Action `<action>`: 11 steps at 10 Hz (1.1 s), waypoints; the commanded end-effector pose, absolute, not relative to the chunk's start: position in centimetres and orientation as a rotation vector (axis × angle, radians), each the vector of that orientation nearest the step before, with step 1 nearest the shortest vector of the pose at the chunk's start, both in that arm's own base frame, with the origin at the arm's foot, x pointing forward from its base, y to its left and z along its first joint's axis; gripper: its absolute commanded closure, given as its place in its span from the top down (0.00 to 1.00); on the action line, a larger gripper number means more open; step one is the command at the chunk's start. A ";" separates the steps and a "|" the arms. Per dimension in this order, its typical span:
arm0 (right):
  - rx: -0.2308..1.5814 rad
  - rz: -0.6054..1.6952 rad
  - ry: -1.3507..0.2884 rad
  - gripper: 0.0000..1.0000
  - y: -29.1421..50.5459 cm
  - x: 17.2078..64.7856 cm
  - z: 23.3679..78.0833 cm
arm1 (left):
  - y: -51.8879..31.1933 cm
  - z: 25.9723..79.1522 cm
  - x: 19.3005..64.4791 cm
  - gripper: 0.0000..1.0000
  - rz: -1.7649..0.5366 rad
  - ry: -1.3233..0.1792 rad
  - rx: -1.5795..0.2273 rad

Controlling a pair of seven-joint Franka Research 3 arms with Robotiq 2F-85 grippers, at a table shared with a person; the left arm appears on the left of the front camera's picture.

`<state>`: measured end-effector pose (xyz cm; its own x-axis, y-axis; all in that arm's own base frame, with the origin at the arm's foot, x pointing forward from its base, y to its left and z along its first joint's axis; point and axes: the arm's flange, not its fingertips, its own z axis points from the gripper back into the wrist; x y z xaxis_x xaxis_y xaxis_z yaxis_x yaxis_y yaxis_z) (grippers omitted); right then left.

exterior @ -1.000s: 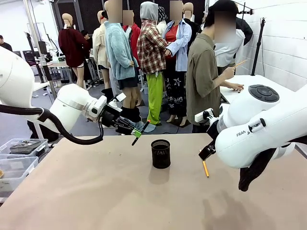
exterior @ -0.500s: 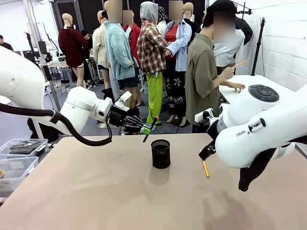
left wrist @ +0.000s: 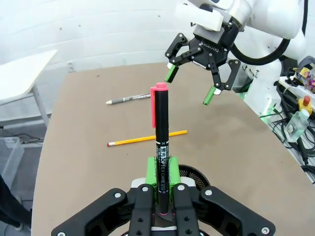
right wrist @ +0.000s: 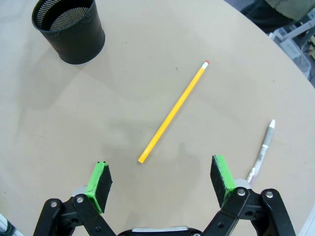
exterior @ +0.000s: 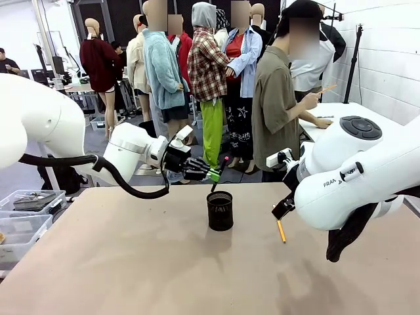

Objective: Place the pens into the pen holder.
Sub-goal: Pick up a writing instrument from the table and place it into the Pen holder.

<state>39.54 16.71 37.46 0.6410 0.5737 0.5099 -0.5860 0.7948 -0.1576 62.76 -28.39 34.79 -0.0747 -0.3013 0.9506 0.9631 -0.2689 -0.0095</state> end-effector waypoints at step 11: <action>0.023 0.662 -0.572 1.00 16.7 39.5 37.4 | -29.5 32.6 62.6 0.57 -1.518 -0.737 -1.223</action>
